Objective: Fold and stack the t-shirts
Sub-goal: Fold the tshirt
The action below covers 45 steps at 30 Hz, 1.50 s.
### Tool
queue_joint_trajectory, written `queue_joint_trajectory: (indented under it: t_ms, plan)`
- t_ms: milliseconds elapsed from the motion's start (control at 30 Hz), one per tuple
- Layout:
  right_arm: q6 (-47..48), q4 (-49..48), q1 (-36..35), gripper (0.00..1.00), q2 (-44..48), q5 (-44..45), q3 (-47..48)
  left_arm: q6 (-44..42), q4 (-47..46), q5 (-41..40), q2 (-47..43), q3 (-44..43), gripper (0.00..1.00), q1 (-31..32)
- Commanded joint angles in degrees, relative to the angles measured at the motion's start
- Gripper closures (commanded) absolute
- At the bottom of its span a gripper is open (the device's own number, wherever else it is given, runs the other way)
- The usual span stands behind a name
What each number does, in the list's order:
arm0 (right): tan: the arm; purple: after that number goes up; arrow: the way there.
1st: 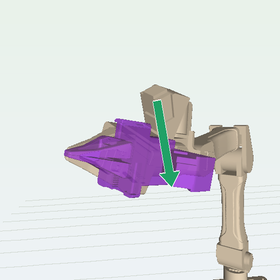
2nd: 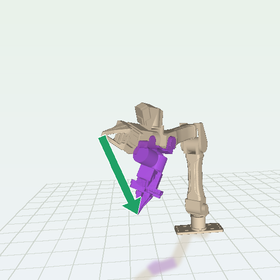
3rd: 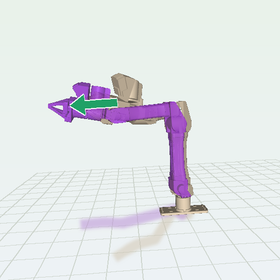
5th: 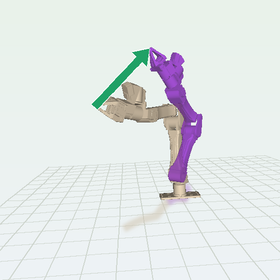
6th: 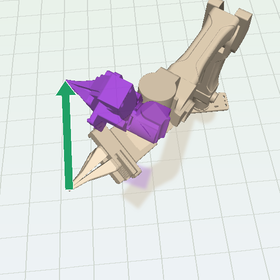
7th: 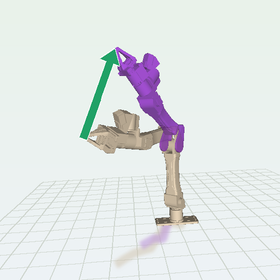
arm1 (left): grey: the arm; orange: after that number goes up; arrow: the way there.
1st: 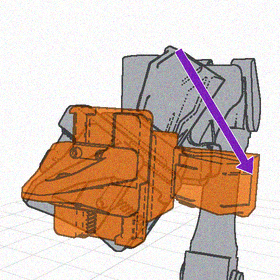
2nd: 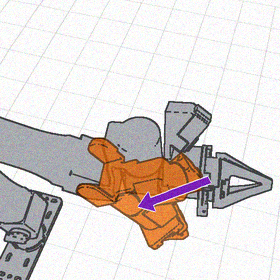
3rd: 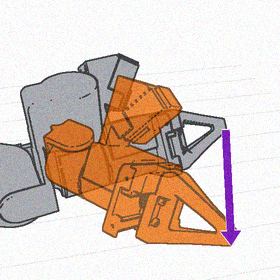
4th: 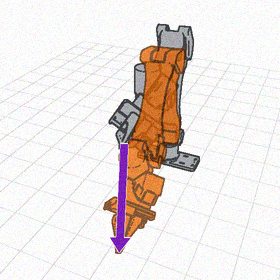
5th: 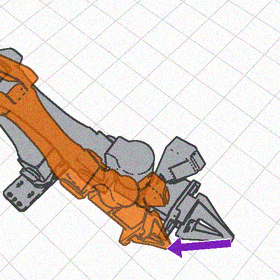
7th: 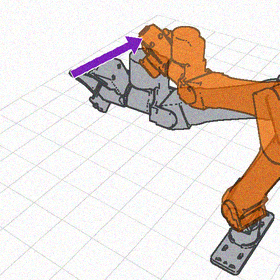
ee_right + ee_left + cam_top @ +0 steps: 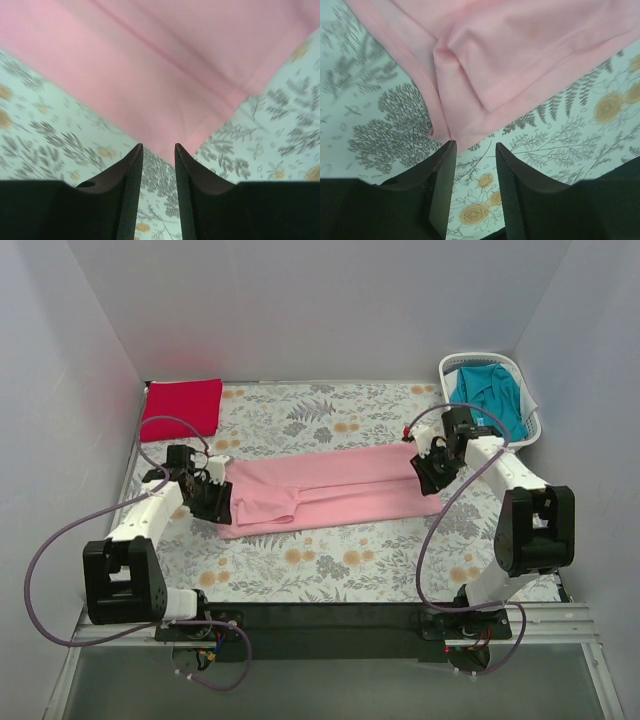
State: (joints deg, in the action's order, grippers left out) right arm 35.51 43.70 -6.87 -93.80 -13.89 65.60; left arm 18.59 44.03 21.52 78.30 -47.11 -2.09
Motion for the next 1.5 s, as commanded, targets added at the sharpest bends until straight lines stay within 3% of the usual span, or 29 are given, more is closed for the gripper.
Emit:
queue_joint_trajectory:
  t_ms: [0,233,400,500,633,1167,1467]
  plan:
    - [-9.4,1.0,-2.9,0.61,5.1,-13.2,9.4,0.2,5.4,7.8,-3.5,-8.3,0.61,0.0]
    - [-29.2,-14.8,-17.4,0.6,1.2,-22.9,8.4,4.2,6.5,13.2,0.2,-8.7,0.57,0.1]
    - [-40.5,-28.1,-27.0,0.55,-2.3,-22.8,5.2,6.6,7.4,14.8,2.9,-9.3,0.58,0.2]
    - [-46.7,-32.7,-30.6,0.49,-4.2,-21.7,4.5,7.9,7.7,14.8,5.7,-10.1,0.57,0.2]
    - [-52.1,-35.9,-36.1,0.48,-8.1,-19.7,4.6,9.9,11.4,16.4,11.9,-13.7,0.6,0.1]
    - [-58.4,-36.7,-38.7,0.41,-21.9,-20.8,11.0,12.4,15.8,7.1,20.9,-19.3,0.57,0.2]
    - [-59.3,-36.9,-38.6,0.43,-25.2,-22.9,13.8,12.0,15.6,5.6,23.3,-18.9,0.53,0.1]
